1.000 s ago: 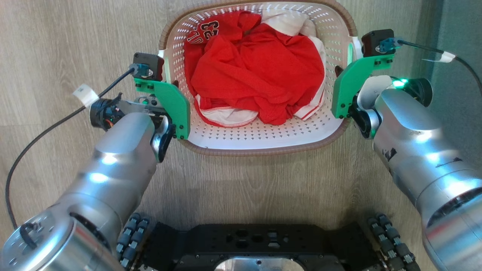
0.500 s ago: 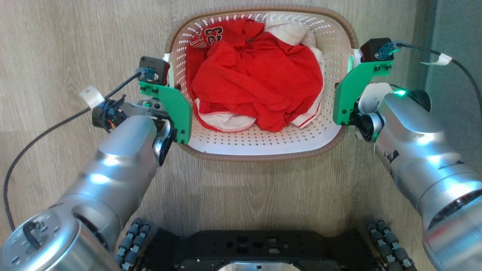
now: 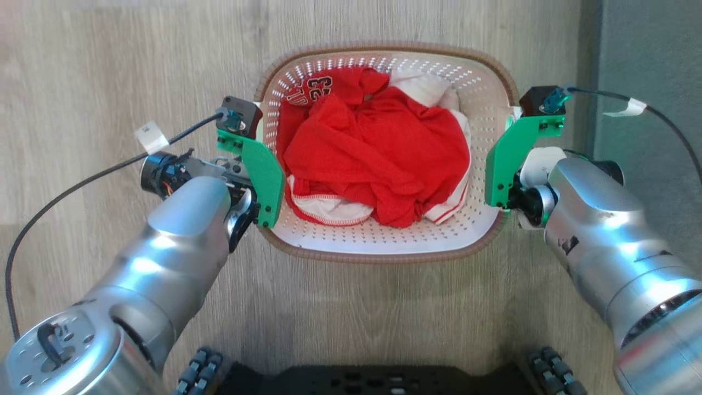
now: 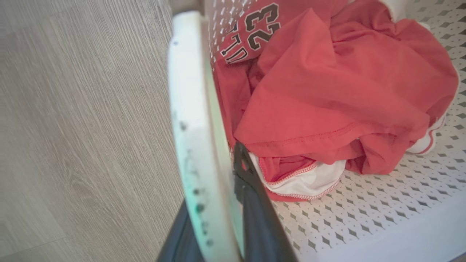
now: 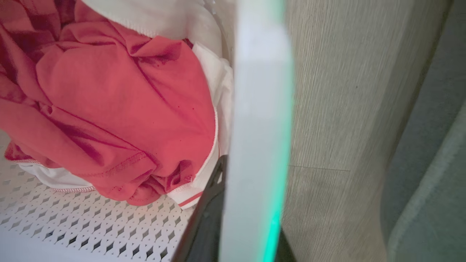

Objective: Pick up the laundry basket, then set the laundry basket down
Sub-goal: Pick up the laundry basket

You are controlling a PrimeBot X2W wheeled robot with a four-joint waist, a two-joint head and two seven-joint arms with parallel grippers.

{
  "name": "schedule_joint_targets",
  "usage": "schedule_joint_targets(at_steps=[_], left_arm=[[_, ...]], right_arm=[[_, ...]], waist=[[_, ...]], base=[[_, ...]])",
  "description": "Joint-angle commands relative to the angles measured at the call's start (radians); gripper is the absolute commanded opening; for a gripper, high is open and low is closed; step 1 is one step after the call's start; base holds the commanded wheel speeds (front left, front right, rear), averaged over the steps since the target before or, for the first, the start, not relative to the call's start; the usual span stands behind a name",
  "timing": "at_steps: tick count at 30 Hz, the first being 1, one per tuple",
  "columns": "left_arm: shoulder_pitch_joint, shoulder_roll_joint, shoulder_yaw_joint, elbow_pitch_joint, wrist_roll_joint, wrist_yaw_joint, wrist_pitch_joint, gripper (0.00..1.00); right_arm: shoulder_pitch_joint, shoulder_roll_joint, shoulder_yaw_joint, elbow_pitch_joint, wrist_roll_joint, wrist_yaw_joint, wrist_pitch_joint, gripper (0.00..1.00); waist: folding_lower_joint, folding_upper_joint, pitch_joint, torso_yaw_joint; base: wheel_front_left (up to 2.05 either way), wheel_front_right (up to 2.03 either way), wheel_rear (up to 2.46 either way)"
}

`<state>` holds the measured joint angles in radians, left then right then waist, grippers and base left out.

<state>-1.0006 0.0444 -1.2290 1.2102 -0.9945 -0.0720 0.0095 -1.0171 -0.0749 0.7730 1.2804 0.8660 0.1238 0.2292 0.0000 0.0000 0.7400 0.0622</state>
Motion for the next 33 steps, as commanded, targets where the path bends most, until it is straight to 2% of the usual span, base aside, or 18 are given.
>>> schedule_joint_targets(at_steps=[1,14,17,24,33], left_arm=[[0.006,0.006,-0.012,-0.031,0.020,-0.026,-0.003,0.00],[0.070,0.006,-0.039,0.001,0.038,-0.058,0.041,0.00],[0.100,0.010,-0.044,-0.031,0.039,-0.058,0.081,0.00],[0.169,0.060,-0.050,-0.151,0.022,-0.058,0.181,0.00],[0.207,0.099,-0.051,-0.230,-0.002,-0.059,0.266,0.00]], right_arm=[[0.038,0.023,0.022,-0.013,-0.002,0.007,0.006,0.00],[0.092,0.024,0.075,-0.074,0.049,0.007,0.125,0.00],[0.112,0.023,0.091,-0.097,0.067,0.007,0.156,0.00],[0.171,0.008,0.143,-0.149,0.110,0.007,0.218,0.00],[0.209,-0.004,0.186,-0.194,0.156,0.007,0.263,0.00]], waist=[[0.0000,0.0000,-0.030,0.000],[0.0000,0.0000,-0.210,-0.019],[0.0000,0.0000,-0.259,-0.023],[0.0000,0.0000,-0.395,-0.018],[0.0000,0.0000,-0.497,-0.009]], base=[[0.00,0.00,0.00],[0.00,0.00,0.00],[0.00,0.00,0.00],[0.00,0.00,0.00],[0.00,0.00,0.00]])
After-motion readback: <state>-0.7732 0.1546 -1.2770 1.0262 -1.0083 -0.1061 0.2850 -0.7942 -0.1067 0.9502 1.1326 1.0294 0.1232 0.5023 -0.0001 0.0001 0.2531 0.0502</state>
